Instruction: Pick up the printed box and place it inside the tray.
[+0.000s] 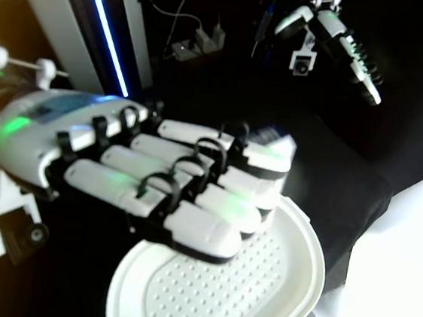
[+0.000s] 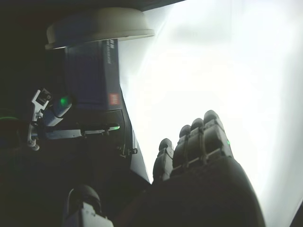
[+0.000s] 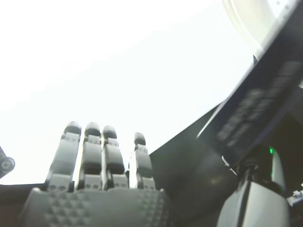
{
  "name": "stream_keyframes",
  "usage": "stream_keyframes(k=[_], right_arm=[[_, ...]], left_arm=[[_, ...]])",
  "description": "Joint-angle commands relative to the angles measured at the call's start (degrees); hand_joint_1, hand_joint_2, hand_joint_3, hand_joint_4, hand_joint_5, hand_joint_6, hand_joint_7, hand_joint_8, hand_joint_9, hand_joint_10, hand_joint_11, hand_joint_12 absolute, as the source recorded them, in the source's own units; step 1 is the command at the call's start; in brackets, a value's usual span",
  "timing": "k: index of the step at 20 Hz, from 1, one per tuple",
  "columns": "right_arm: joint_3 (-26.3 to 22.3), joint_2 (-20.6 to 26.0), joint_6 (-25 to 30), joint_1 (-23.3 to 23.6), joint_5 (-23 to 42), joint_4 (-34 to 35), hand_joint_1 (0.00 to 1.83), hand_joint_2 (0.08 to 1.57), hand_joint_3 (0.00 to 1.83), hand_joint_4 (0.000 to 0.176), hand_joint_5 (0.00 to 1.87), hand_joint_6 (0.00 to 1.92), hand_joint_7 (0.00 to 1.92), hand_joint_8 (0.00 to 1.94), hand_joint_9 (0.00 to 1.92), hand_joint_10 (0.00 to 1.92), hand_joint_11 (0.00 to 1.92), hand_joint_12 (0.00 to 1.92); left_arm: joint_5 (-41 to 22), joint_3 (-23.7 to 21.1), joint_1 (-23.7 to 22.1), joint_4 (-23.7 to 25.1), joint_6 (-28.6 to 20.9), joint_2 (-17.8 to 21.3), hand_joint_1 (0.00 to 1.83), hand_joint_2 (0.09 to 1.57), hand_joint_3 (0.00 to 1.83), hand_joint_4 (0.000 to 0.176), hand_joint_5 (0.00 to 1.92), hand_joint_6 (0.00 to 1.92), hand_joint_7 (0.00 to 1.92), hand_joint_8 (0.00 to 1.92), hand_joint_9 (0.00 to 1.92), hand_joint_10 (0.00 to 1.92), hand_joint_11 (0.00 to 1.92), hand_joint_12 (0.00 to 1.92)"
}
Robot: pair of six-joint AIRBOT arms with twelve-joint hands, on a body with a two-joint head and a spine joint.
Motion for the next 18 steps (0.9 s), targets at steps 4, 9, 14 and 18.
stream_keyframes(k=[4,9,14,18], right_arm=[[-0.27,0.96,-0.19,0.43,7.06,-0.34,0.42,0.68,0.00,0.176,0.00,0.00,0.00,0.00,0.00,0.00,0.00,0.00],[-0.56,1.30,0.40,0.43,7.05,-0.11,0.41,0.70,0.01,0.176,0.00,0.00,0.00,0.00,0.00,0.00,0.00,0.00],[-1.42,1.94,2.05,0.35,7.05,-1.74,0.45,0.73,0.02,0.176,0.00,0.00,0.00,0.00,0.00,0.00,0.00,0.00],[-2.04,2.40,3.26,-0.12,7.25,-2.86,0.51,0.72,0.00,0.176,0.00,0.00,0.00,0.00,0.00,0.00,0.00,0.00]], left_arm=[[-7.32,0.19,0.11,-0.57,-0.57,-0.10,0.00,0.88,0.01,0.162,0.00,0.00,0.00,0.00,0.00,0.00,0.00,0.00],[-7.30,0.29,0.24,-0.63,-0.57,-0.27,0.00,0.91,0.02,0.149,0.00,0.00,0.00,0.00,0.00,0.00,0.00,0.00],[-7.17,0.45,0.45,-0.64,-0.57,-0.65,0.00,0.92,0.01,0.164,0.00,0.00,0.00,0.00,0.00,0.00,0.00,0.00],[-7.26,0.56,0.48,-0.66,-0.57,-0.58,0.00,0.92,0.01,0.176,0.00,0.00,0.00,0.00,0.00,0.00,0.00,0.00]])
